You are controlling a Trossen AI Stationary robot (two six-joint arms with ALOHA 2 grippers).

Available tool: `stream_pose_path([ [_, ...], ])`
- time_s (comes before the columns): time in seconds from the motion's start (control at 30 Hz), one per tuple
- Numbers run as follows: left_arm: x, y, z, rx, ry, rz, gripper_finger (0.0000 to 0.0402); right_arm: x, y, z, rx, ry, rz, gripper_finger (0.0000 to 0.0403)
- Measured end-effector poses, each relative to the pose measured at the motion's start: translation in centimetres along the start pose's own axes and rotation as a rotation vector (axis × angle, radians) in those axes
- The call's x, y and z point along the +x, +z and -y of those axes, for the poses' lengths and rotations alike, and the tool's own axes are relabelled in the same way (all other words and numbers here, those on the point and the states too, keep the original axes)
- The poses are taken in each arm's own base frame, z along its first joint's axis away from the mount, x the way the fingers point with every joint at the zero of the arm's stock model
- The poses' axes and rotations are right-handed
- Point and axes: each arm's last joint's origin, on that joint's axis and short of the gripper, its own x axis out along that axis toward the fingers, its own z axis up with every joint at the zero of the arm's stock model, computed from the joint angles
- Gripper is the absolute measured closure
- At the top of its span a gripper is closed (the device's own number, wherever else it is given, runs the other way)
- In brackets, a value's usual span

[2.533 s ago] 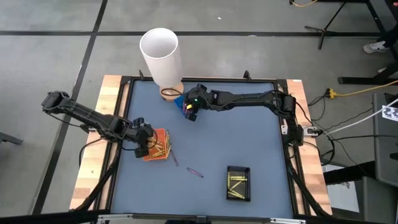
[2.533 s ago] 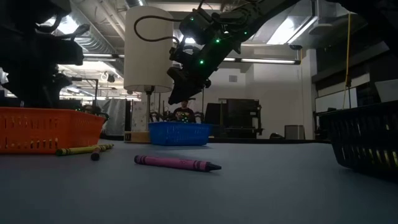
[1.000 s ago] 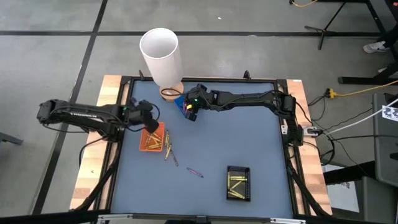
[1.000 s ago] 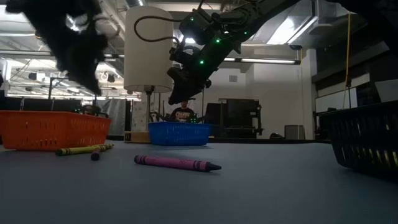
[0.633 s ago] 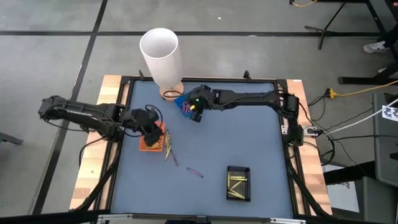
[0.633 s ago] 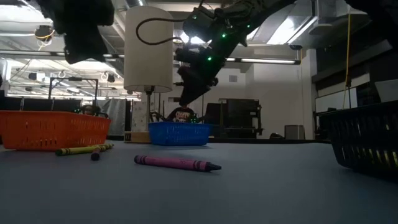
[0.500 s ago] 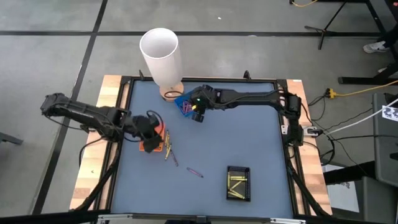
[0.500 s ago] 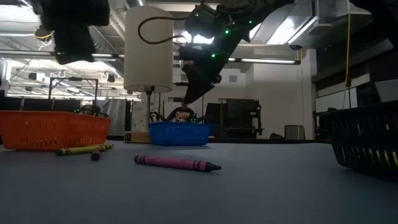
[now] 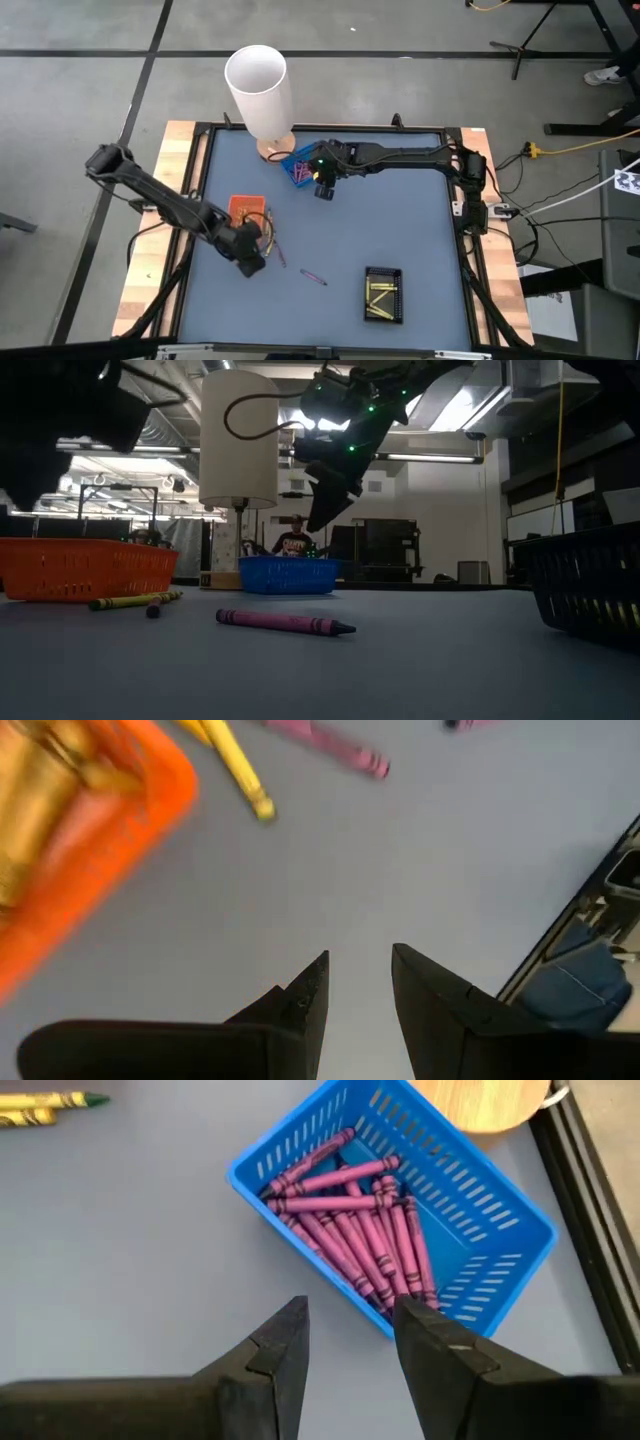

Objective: Sort crayons
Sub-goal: Adjust the orange bin

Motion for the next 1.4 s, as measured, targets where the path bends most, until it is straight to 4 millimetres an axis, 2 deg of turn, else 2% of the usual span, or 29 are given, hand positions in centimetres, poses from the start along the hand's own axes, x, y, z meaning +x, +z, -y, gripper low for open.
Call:
stream_pose_path([
  [0.27,2.8,-0.1,0.5,-0.139,0.039,-0.021,0.0305,0.0,0.0,0.0,0.0,0.004,0.0,0.0258],
  [0.57,4.6,0.1,0.3,-0.242,0.104,0.043,0.0305,0.0,0.0,0.0,0.0,0.004,0.0,0.0258],
  [1.03,5.7,0.9,-0.4,-0.229,0.193,0.268,0.0305,0.1,0.0,0.0,-0.001,0.001,-0.001,0.0258],
  [1.4,5.6,1.3,-0.5,-0.203,0.213,0.33,0.0305,0.1,0.0,0.0,-0.001,0.001,-0.001,0.0258],
])
